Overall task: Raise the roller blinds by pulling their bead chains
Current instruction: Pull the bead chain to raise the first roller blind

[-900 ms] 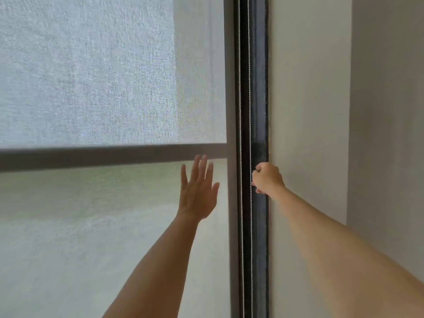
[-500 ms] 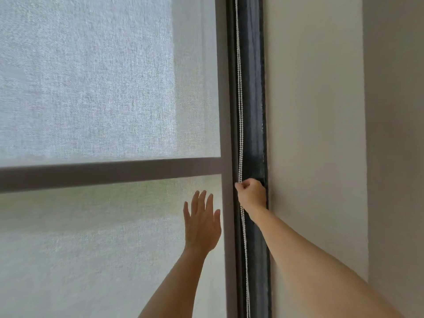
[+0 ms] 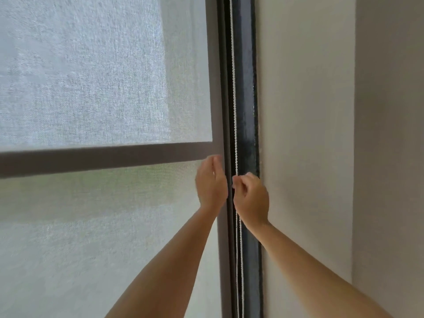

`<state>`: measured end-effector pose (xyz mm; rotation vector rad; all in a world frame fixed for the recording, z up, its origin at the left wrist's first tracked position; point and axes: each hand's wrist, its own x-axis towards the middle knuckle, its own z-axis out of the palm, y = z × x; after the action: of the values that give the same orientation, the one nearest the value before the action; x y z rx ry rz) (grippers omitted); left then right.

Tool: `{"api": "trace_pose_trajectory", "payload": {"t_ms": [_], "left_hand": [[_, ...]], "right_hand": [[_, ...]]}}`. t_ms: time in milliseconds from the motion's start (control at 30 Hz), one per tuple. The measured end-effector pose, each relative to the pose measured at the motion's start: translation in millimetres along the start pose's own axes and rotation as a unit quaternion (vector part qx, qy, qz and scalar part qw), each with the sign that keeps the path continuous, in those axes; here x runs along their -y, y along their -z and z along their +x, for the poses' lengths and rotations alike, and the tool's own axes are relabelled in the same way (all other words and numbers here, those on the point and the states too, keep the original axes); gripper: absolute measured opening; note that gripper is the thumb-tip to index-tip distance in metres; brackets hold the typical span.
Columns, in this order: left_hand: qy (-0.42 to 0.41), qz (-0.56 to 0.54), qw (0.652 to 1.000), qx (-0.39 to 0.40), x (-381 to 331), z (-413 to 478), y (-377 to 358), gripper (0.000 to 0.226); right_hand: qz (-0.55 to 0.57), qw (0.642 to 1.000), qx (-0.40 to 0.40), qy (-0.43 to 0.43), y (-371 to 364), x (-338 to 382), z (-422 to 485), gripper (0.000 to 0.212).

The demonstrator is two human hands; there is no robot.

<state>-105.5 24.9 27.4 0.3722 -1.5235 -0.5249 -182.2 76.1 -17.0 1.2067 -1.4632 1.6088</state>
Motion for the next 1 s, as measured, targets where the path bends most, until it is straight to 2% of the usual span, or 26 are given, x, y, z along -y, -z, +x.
{"api": "trace_pose_trajectory", "payload": {"t_ms": [100,200,333,433,500,600,667,767,800,833,867,900,967,1000], "left_hand": [[0.103,-0.152,0.978,0.098,-32.7,20.4,-4.0,0.028],[0.164,-0.219,0.95,0.15,-48.2,32.2,-1.5,0.029],[0.113,-0.236,0.962,0.082,-54.6,16.8,5.0,0.023],[0.059,-0.241,0.969,0.016,-51.2,9.8,15.9,0.033],[0.036,-0.219,0.975,-0.008,-44.8,14.8,28.7,0.036],[0.015,-0.165,0.986,-0.032,-33.6,21.3,47.7,0.033],[-0.002,-0.13,0.99,-0.05,-31.1,21.4,57.9,0.03],[-0.025,-0.103,0.992,-0.067,-34.2,16.0,62.6,0.028],[-0.031,-0.101,0.992,-0.068,-36.9,14.1,62.3,0.028],[-0.034,-0.098,0.992,-0.067,-39.4,12.6,61.9,0.028],[-0.034,-0.094,0.993,-0.065,-41.0,12.0,61.3,0.027],[-0.033,-0.086,0.994,-0.063,-41.2,12.3,60.7,0.027],[-0.037,-0.057,0.995,-0.066,-36.8,14.0,61.8,0.026],[-0.041,-0.039,0.996,-0.071,-33.2,14.8,63.7,0.026]], "right_hand": [[-0.004,0.998,0.062,-0.01,1.2,-2.5,-53.3,0.03],[0.003,0.998,0.055,-0.043,1.0,-12.4,-96.5,0.031],[0.002,0.995,0.102,-0.017,4.9,-7.2,-87.4,0.032],[0.046,0.99,0.128,-0.02,11.5,-4.0,-67.9,0.033],[0.078,0.991,0.076,-0.079,14.6,-2.6,-40.5,0.036],[0.151,0.966,0.025,-0.206,11.8,11.9,18.5,0.052],[0.102,0.966,0.021,-0.238,7.3,23.7,43.1,0.046],[-0.035,0.981,-0.029,-0.189,0.3,33.7,52.5,0.05],[-0.051,0.982,-0.048,-0.177,0.0,38.5,54.5,0.049],[-0.011,0.982,-0.039,-0.186,0.9,47.2,58.3,0.049],[0.088,0.972,-0.001,-0.219,1.7,58.5,64.3,0.05],[0.219,0.937,0.049,-0.268,3.9,70.9,71.0,0.051],[0.442,0.831,0.107,-0.32,11.3,87.9,77.2,0.044],[0.495,0.801,0.103,-0.321,16.1,92.7,77.5,0.037]]}}
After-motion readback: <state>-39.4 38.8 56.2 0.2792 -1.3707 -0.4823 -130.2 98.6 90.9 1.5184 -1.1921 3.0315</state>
